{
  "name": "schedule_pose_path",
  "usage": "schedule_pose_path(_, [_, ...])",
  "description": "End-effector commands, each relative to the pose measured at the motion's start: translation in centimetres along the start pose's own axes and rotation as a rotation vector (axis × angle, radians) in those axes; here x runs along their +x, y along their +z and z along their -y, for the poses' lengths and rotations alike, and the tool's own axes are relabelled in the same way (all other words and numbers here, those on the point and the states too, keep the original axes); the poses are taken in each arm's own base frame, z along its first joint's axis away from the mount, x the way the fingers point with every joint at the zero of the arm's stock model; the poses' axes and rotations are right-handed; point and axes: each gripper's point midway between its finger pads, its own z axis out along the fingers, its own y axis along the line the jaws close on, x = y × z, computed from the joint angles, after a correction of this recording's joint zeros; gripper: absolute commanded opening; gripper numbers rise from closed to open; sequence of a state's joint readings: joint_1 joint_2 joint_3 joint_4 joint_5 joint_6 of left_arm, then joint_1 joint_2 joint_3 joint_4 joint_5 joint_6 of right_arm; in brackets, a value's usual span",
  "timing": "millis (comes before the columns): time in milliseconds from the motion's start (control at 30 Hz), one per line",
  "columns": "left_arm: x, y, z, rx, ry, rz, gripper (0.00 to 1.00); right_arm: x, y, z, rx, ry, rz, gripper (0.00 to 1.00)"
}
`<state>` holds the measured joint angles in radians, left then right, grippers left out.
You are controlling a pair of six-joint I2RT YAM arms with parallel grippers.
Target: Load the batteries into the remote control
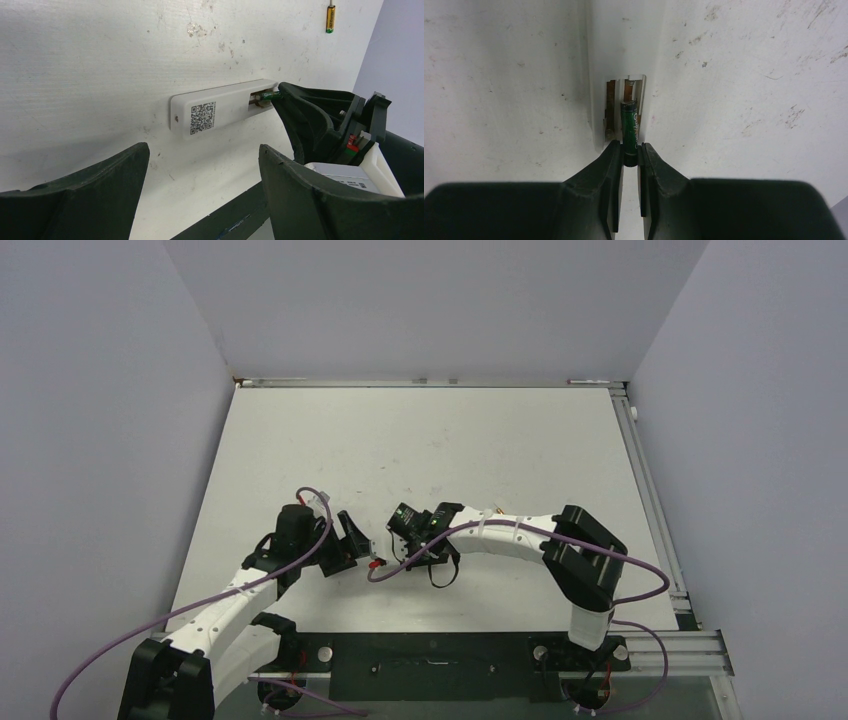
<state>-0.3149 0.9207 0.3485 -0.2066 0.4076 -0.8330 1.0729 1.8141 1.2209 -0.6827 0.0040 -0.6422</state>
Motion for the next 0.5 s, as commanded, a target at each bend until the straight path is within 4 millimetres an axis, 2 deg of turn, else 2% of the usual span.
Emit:
schedule_pose_path(0, [-0.89,-0.22,2.46,0.095,0.039,0.018,0.78,-2.15,0.19,0.92,0.023,0.005,0.054,0.15])
schedule_pose_path(467, [-0.83,-0.17,2.46,0.095,0.038,0.013,0.78,-2.84,0.33,1.24,0.024,0.027,0.068,0.22])
